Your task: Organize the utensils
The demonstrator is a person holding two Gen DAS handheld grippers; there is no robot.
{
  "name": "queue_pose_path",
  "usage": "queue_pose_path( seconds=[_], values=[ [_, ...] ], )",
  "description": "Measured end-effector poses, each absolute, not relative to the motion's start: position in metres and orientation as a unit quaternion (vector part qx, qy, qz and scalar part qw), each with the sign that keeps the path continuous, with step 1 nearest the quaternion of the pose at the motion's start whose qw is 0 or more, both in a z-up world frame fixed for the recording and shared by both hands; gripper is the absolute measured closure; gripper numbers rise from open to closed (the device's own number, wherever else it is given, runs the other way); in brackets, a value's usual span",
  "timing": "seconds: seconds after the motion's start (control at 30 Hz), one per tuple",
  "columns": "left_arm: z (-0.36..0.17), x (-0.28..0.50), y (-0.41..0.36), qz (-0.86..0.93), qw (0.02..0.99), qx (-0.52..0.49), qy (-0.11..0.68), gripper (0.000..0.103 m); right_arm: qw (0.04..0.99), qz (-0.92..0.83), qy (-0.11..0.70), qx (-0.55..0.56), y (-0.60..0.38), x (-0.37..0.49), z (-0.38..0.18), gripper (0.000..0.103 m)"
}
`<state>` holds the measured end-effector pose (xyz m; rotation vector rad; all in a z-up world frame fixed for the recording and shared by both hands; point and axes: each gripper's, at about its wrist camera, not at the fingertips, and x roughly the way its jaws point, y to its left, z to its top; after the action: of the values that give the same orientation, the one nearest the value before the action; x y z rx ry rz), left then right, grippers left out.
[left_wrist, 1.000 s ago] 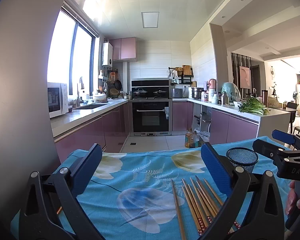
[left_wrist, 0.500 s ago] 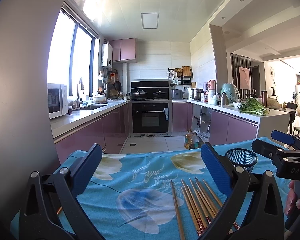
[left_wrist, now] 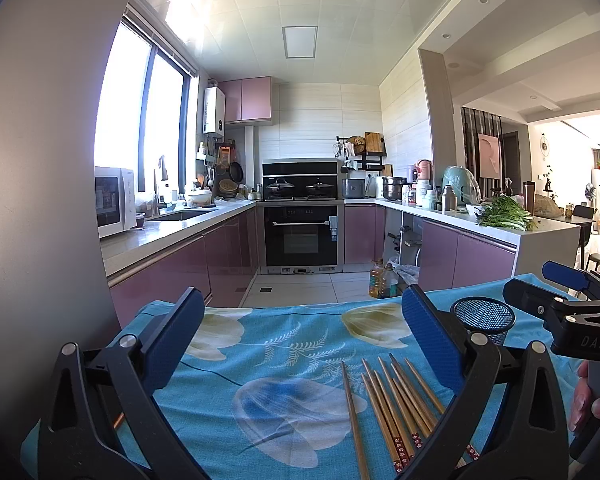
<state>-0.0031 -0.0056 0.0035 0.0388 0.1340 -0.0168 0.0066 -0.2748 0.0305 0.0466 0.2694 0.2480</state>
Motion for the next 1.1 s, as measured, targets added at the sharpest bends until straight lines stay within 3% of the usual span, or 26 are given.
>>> queue_pose_path(
  seconds=[1.1],
  values=[
    [0.0043, -0.0034, -0.0084, -0.009, 0.997, 0.019, 0.068, 0.006, 0.983, 0.123, 0.136, 0.025, -0.2744, 0.0083, 0.029, 0.007]
  ],
)
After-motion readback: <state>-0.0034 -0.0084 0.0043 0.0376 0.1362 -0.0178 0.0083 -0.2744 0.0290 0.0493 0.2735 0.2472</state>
